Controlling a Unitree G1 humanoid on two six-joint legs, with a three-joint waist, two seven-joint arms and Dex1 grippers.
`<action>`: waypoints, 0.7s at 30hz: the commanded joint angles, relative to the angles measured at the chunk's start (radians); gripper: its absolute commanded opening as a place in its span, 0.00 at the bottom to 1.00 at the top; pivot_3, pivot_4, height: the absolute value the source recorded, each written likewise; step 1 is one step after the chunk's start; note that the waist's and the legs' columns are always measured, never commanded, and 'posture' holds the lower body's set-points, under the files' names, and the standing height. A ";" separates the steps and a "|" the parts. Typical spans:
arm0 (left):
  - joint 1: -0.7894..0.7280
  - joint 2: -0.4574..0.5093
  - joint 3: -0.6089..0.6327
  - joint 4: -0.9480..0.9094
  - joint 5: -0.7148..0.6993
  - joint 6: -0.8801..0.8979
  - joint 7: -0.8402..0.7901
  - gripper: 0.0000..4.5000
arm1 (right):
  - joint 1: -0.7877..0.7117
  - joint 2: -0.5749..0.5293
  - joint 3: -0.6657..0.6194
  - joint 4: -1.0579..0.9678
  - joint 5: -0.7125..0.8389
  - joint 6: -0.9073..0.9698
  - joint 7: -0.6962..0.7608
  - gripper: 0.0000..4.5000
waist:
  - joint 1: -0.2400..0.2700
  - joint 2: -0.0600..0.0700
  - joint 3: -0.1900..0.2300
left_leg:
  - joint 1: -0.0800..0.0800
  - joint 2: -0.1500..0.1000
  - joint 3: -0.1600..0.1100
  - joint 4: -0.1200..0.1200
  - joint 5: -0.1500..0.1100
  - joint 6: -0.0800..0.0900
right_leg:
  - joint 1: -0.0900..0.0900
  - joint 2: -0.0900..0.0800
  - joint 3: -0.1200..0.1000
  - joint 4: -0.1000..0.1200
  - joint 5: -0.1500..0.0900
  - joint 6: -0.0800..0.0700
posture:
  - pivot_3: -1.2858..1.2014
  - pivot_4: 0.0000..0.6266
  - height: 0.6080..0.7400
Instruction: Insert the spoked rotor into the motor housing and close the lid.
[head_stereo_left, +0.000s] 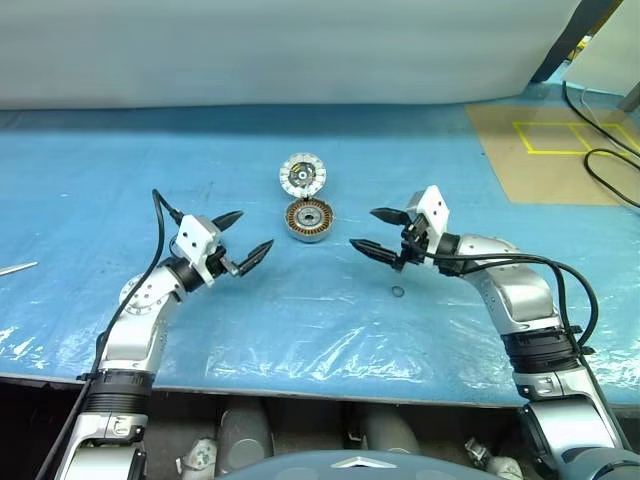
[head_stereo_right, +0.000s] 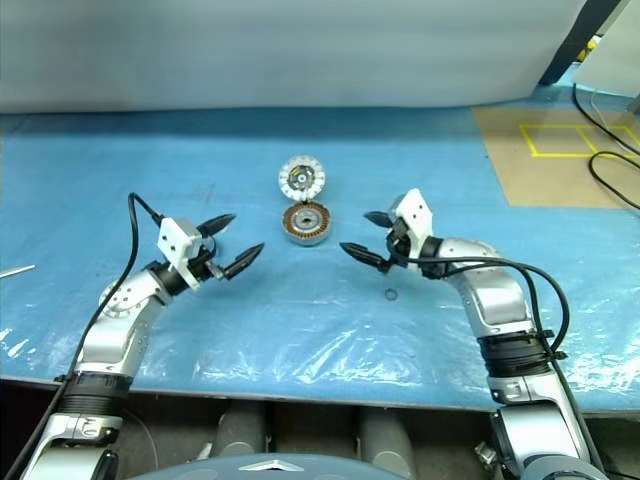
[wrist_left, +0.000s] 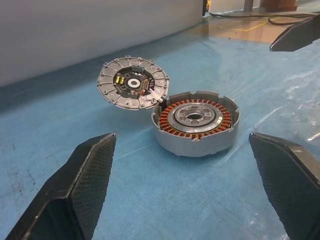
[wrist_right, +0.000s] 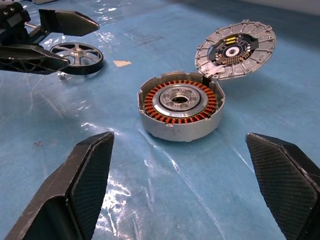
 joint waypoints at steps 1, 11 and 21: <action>0.003 0.011 0.008 -0.009 0.001 -0.028 -0.003 1.00 | -0.022 0.002 -0.004 -0.006 0.003 -0.015 0.003 0.98 | 0.000 0.000 0.000 | 0.000 0.000 0.000 0.000 0.000 0.000 | 0.000 0.000 0.000 0.000 0.000 0.000 | 0.52 0.24 1.00; -0.002 0.009 0.004 0.000 0.000 -0.036 -0.006 1.00 | -0.027 -0.003 -0.004 -0.002 0.003 -0.014 0.007 0.98 | 0.000 0.000 0.000 | 0.000 0.000 0.000 0.000 0.000 0.000 | 0.000 0.000 0.000 0.000 0.000 0.000 | 0.52 0.24 1.00; -0.005 0.007 0.000 -0.001 0.000 -0.035 -0.006 1.00 | -0.029 -0.007 -0.004 0.001 0.001 -0.015 0.013 0.98 | 0.000 0.000 0.000 | 0.000 0.000 0.000 0.000 0.000 0.000 | 0.000 0.000 0.000 0.000 0.000 0.000 | 0.52 0.24 1.00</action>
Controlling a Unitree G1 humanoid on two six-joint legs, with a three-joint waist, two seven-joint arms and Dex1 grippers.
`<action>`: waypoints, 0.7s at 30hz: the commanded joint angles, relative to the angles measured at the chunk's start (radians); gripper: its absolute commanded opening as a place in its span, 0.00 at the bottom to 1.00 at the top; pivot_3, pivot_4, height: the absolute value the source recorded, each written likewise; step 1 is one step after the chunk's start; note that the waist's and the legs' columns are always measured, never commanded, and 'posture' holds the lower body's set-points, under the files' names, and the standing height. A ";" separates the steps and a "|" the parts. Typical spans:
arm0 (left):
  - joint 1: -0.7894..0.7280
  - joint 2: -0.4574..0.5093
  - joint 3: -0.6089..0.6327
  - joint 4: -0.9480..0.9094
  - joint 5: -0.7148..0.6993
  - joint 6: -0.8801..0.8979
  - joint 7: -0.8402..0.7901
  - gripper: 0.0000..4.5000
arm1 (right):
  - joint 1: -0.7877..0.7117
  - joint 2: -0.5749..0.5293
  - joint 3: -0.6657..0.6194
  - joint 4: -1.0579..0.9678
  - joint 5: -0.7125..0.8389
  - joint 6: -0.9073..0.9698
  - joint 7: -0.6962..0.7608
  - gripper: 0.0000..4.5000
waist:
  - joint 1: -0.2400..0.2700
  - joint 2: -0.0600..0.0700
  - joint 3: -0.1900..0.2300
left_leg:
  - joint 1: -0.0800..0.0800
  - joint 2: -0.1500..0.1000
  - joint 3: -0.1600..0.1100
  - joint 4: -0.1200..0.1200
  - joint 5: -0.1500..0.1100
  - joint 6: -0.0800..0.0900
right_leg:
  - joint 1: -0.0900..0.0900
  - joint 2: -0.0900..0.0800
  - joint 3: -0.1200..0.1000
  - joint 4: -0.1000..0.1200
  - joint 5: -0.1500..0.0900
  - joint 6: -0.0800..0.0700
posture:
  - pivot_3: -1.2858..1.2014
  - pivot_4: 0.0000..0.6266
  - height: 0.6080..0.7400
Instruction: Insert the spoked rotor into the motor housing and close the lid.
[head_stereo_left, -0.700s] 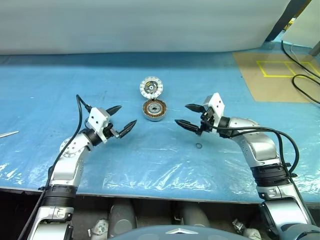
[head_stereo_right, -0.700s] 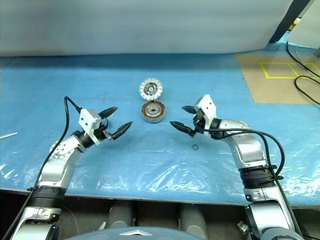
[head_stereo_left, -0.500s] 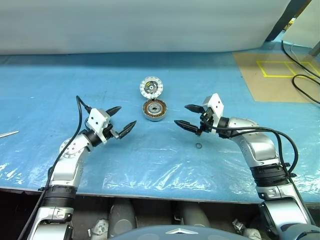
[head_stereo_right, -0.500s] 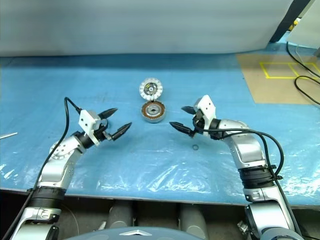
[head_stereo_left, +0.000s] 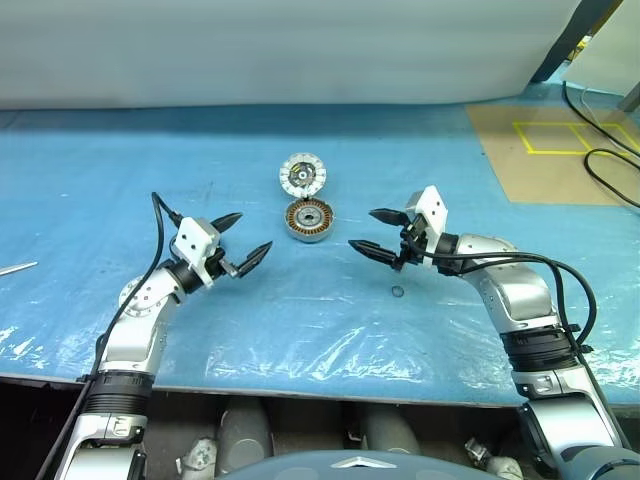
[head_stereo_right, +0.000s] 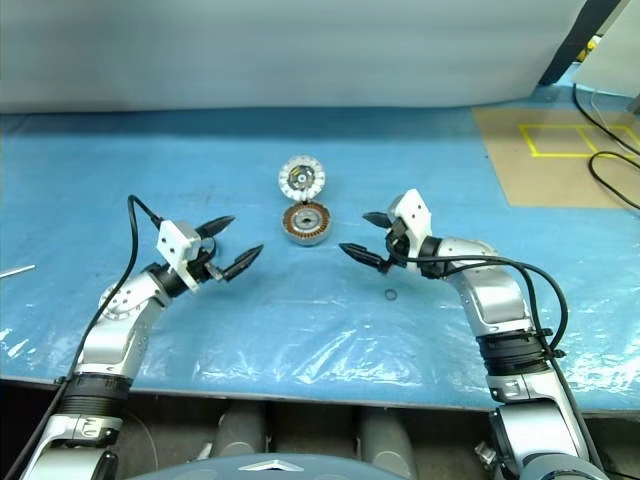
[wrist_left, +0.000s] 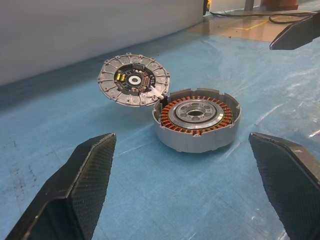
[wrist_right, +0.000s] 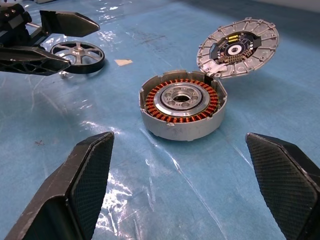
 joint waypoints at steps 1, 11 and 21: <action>-0.007 0.007 0.000 -0.018 0.000 -0.014 -0.002 1.00 | -0.022 -0.006 -0.004 -0.012 0.001 -0.015 0.006 0.98 | 0.000 0.000 0.000 | 0.000 0.000 0.000 0.000 0.000 0.000 | 0.000 0.000 0.000 0.000 0.000 0.000 | 0.52 0.24 1.00; -0.004 0.006 0.000 -0.020 0.001 -0.016 0.000 1.00 | -0.025 -0.002 0.003 -0.017 -0.002 -0.007 0.003 0.98 | 0.000 0.000 0.000 | 0.000 0.000 0.000 0.000 0.000 0.000 | 0.000 0.000 0.000 0.000 0.000 0.000 | 0.52 0.24 1.00; 0.036 0.005 0.006 -0.035 0.000 -0.025 0.006 1.00 | -0.230 0.005 0.166 0.111 -0.098 0.006 0.091 0.98 | -0.007 0.000 0.000 | 0.001 0.000 0.000 0.001 0.000 0.000 | 0.000 0.000 0.000 0.002 0.000 0.000 | 0.52 0.24 1.00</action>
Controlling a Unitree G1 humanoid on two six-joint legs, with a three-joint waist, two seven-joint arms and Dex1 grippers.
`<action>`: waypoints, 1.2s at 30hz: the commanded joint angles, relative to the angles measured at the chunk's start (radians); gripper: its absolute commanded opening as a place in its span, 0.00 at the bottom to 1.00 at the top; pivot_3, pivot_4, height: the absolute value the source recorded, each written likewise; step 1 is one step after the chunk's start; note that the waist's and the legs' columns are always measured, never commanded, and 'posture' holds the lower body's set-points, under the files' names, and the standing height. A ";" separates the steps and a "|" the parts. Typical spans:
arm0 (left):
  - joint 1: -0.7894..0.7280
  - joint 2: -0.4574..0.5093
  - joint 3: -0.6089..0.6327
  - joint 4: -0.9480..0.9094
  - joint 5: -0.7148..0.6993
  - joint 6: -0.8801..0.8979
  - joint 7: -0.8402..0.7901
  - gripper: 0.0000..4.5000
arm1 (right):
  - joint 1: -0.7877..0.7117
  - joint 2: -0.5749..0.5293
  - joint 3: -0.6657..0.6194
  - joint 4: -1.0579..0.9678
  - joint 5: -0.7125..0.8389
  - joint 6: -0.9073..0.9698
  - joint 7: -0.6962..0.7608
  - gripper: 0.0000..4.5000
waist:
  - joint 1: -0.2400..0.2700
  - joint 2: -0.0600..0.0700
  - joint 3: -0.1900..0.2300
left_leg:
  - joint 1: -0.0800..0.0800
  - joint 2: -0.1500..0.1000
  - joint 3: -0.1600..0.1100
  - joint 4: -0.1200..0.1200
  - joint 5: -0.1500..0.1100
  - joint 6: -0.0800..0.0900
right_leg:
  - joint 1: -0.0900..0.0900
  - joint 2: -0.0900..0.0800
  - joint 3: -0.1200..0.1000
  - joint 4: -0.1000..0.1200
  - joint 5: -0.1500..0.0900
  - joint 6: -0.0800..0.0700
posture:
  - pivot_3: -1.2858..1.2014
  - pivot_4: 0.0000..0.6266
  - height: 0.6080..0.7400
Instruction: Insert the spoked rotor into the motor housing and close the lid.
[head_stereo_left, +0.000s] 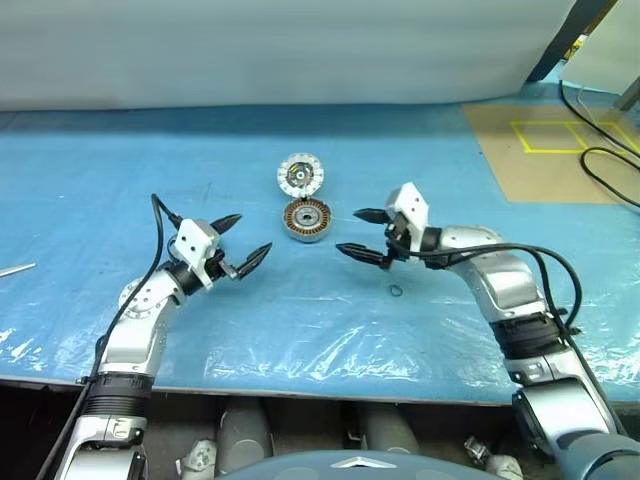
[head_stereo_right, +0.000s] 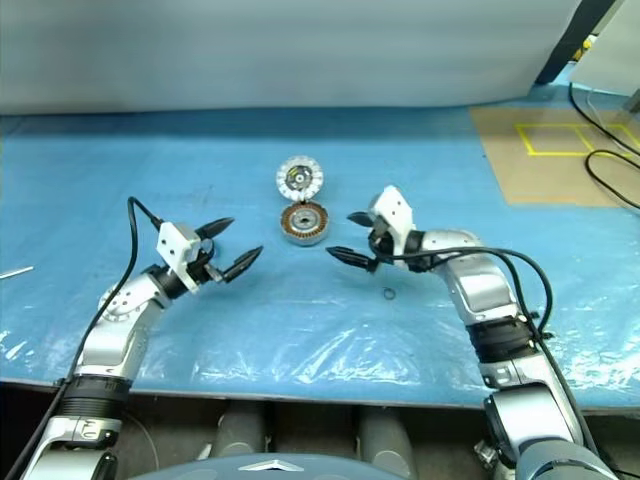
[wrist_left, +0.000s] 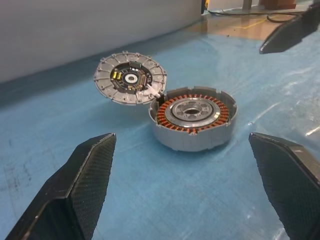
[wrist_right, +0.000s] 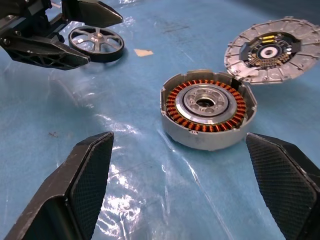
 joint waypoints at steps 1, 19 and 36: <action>0.014 0.005 0.007 -0.037 0.000 -0.020 0.009 1.00 | -0.109 0.009 0.051 0.074 -0.046 -0.034 0.057 0.98 | 0.002 0.000 0.000 | 0.000 0.000 0.000 0.000 0.000 0.000 | 0.000 0.000 0.000 0.000 0.000 0.000 | 0.52 0.24 1.00; 0.181 -0.060 0.005 -0.174 0.016 -0.027 0.138 1.00 | -0.469 0.206 0.230 0.656 -0.318 -0.274 0.142 0.98 | 0.003 0.000 0.000 | -0.002 0.002 0.000 0.001 0.000 0.000 | -0.001 0.000 -0.002 0.002 0.000 -0.001 | 0.52 0.24 1.00; 0.208 -0.064 -0.003 -0.229 0.019 0.005 0.178 1.00 | -0.522 0.284 0.247 0.862 -0.451 -0.433 0.152 0.98 | 0.002 0.000 0.000 | -0.002 0.002 0.001 0.002 -0.002 0.004 | -0.001 0.000 -0.002 0.002 -0.001 -0.002 | 0.52 0.24 1.00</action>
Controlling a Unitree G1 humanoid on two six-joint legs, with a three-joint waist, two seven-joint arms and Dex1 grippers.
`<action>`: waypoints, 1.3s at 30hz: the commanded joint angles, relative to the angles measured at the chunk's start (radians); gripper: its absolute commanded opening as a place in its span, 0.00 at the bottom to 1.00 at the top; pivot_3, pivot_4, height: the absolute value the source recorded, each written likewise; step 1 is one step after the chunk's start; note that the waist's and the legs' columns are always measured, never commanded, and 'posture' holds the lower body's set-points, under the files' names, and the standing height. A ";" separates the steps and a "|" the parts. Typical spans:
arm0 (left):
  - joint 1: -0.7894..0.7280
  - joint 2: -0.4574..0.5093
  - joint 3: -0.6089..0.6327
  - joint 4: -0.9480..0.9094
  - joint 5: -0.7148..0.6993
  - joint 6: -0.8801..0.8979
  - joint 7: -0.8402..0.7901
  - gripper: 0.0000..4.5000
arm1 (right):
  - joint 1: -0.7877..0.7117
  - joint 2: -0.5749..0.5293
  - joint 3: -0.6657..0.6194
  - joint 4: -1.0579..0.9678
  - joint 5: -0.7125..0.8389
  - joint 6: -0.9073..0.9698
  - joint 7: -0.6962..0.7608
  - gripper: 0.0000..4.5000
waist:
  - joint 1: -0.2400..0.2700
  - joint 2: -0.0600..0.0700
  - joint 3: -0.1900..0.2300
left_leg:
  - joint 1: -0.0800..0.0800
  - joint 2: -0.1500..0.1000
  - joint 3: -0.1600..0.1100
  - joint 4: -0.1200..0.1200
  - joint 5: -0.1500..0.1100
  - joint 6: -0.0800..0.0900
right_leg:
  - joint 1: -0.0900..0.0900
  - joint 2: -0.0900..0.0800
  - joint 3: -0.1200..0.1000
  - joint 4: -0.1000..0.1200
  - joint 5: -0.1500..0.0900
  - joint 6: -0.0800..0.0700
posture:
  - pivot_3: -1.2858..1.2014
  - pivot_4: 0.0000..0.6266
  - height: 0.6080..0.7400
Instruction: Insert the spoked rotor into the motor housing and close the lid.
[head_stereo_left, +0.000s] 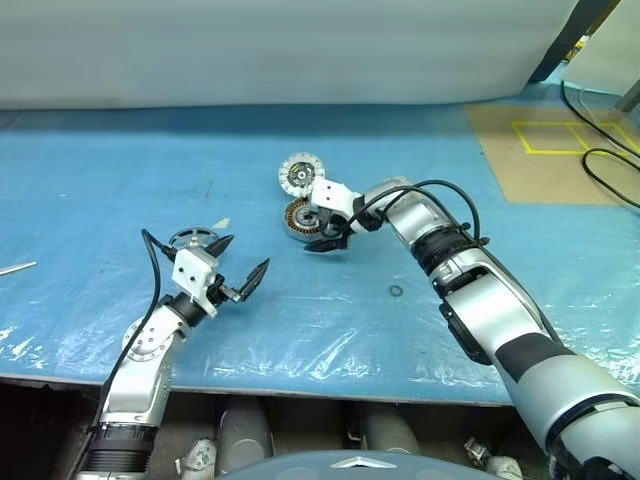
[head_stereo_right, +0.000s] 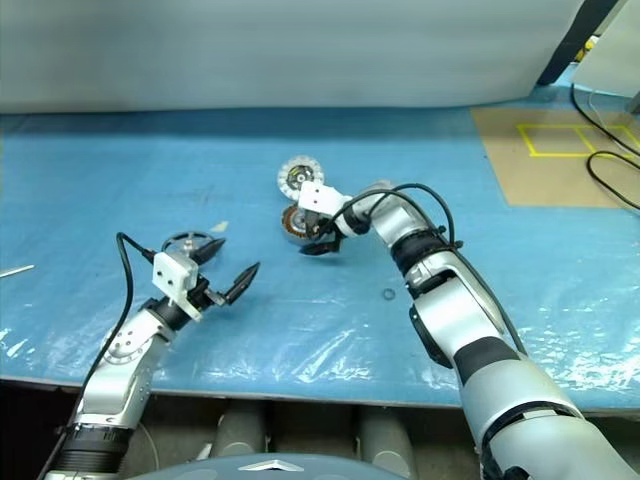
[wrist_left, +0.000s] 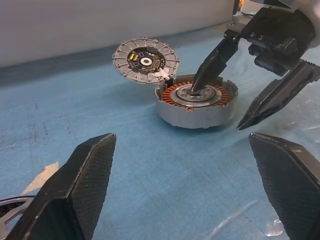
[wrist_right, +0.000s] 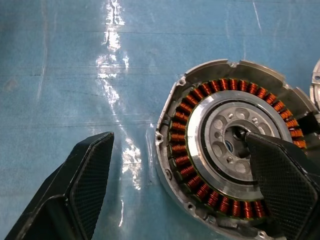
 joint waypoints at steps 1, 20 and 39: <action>-0.001 0.013 0.006 -0.037 -0.008 0.002 -0.001 1.00 | -0.005 0.016 0.017 0.002 -0.033 -0.041 0.004 0.98 | 0.000 0.000 0.000 | 0.000 0.000 0.000 0.000 0.000 0.000 | 0.000 0.000 0.000 0.000 0.000 0.000 | 0.52 0.24 1.00; 0.026 0.034 0.014 -0.047 -0.031 -0.008 -0.045 1.00 | 0.081 -0.011 0.039 -0.259 -0.052 0.131 0.163 0.43 | -0.001 0.000 -0.001 | 0.002 0.000 0.001 0.000 0.000 0.000 | 0.001 0.000 0.001 0.001 0.000 -0.001 | 0.52 0.24 1.00; 0.100 0.048 -0.025 -0.137 -0.034 0.024 -0.049 1.00 | 0.355 -0.111 0.157 -0.875 0.003 0.538 0.218 0.62 | -0.003 0.000 -0.001 | 0.010 0.000 0.002 -0.002 0.000 0.000 | 0.005 0.001 0.004 0.000 0.000 0.000 | 0.52 0.24 1.00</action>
